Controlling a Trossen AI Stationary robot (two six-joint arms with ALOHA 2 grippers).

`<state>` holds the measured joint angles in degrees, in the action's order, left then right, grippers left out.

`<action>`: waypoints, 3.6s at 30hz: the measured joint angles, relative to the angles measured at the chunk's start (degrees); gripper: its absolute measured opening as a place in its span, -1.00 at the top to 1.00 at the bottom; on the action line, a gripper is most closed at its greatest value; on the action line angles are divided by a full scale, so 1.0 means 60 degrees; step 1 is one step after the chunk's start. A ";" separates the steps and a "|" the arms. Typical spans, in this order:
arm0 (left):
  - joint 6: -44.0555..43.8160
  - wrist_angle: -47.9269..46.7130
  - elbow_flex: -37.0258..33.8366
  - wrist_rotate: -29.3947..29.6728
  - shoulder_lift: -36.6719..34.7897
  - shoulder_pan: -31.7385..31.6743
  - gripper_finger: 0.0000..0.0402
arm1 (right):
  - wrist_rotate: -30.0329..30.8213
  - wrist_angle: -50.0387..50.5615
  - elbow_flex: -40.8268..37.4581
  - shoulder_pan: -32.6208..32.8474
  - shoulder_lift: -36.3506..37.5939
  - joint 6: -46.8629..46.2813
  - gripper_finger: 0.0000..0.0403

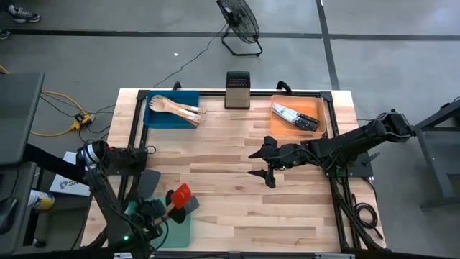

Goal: Pick & Place Kitchen Items
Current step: Adjust the spatulas in the green bin

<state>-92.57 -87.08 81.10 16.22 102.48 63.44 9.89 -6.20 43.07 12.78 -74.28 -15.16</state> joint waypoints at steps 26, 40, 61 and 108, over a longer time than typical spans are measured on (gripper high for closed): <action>0.0930 0.1753 -0.0397 0.0816 0.0004 -0.0007 1.00 | 0.0000 -0.0002 0.0000 -0.0002 0.0000 0.0000 -0.40; -0.2550 -0.0504 -0.0528 0.0658 -0.0233 -0.0123 1.00 | 0.0062 -0.0011 0.0003 -0.0004 0.0003 0.0040 -0.40; -0.4048 -0.0485 -0.2000 -0.1366 -0.0862 -0.2280 1.00 | 0.0073 -0.0012 0.0004 -0.0004 -0.0009 0.0073 -0.40; -0.4044 0.0540 -0.2841 -0.1861 -0.2444 -0.2663 -0.25 | 0.0066 0.0069 0.0004 -0.0004 -0.0022 0.0069 -0.40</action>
<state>-116.84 -83.84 64.05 5.05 87.81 47.46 10.29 -5.78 43.09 12.75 -74.41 -14.74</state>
